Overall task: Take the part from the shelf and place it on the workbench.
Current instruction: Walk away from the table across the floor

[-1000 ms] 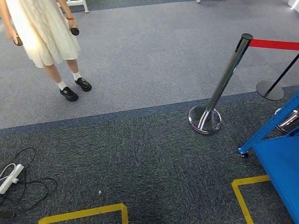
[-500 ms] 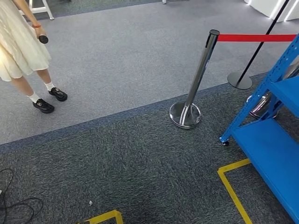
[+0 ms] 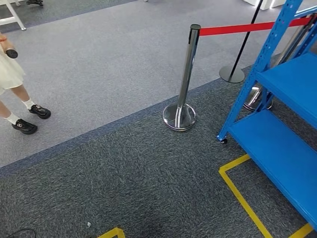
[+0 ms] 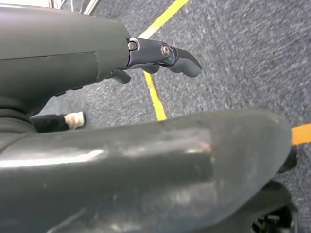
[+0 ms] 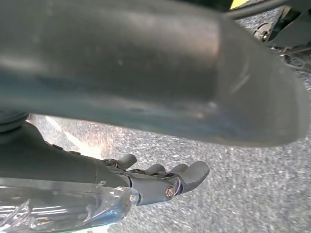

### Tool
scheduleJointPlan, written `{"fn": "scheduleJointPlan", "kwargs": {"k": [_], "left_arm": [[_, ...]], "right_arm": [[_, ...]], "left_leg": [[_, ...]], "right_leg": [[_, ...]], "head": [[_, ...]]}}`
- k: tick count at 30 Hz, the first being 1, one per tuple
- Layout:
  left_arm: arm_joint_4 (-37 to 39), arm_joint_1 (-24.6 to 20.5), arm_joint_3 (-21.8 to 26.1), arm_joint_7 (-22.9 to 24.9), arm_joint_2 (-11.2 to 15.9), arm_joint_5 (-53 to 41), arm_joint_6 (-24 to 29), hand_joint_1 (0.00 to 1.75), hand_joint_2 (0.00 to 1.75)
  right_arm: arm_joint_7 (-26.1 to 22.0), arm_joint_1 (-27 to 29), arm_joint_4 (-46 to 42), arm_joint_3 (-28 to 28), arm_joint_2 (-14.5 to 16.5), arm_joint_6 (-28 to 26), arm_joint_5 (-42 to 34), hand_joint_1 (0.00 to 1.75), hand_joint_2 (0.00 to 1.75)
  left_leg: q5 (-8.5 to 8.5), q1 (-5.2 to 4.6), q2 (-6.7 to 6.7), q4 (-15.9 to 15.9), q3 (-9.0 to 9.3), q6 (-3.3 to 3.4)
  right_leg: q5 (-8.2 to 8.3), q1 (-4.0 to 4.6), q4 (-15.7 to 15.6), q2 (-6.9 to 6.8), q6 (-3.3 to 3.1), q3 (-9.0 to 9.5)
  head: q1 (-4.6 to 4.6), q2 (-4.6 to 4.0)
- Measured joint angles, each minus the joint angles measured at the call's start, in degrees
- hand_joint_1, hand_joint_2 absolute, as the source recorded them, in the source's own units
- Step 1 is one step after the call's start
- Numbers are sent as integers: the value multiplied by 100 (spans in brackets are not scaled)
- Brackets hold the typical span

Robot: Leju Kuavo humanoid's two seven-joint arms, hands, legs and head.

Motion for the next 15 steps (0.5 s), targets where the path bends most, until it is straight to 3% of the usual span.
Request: {"fn": "scheduleJointPlan", "kwargs": {"k": [2,3,5,6,7,8,10,12,14,15], "left_arm": [[0,0,-3,3,-2,-27,-4,0,0],[0,4,-3,3,0,-41,-2,0,0],[0,17,-4,4,7,-66,2,0,0],[0,23,-6,5,11,-78,2,0,0],[0,27,-8,5,14,-87,-2,0,0],[0,29,-10,5,16,-93,-6,0,0],[0,24,-11,11,16,-105,-13,0,0],[0,16,-12,24,13,-113,-13,0,0],[0,5,-14,38,10,-116,-10,0,0],[0,2,-15,43,8,-121,-7,0,0]], "right_arm": [[1,-10,0,-2,2,1,0,0,0],[1,-18,0,-4,4,1,0,0,0],[1,-29,0,-7,9,2,-1,0,0],[1,-27,0,-11,11,2,-2,0,0],[2,-23,0,-16,12,2,-2,0,0],[2,-21,0,-21,13,2,-3,0,0],[2,-30,0,-31,14,1,-4,0,0],[2,-35,0,-40,14,-3,-10,0,0],[6,-10,0,-48,14,-6,-16,0,0],[8,9,0,-51,15,-7,-17,0,0]], "left_leg": [[-237,16,-216,349,-152,-50],[-417,18,-328,710,-327,-59],[-667,18,-410,1419,-711,-64],[-648,19,-421,1568,-817,-63],[-507,23,-431,1476,-806,-58],[-289,32,-471,1189,-693,-56],[81,75,-712,433,-363,-61],[170,95,-897,45,-197,-45],[172,82,-835,4,-185,25],[184,80,-780,-5,-182,69]], "right_leg": [[27,-27,-29,107,-59,7],[32,-31,-31,166,-74,2],[36,-33,-30,303,-89,-8],[37,-34,-30,377,-90,-9],[41,-39,-29,453,-84,-7],[46,-48,-28,530,-74,-4],[55,-54,-11,676,-28,-18],[70,-57,-12,791,44,-57],[97,-76,-46,876,122,-99],[80,-78,-22,818,150,-122]], "head": [[-21,1],[-34,1],[-45,1],[-45,0],[-45,0],[-44,0],[-51,0],[-62,1],[-67,1],[-66,1]]}}
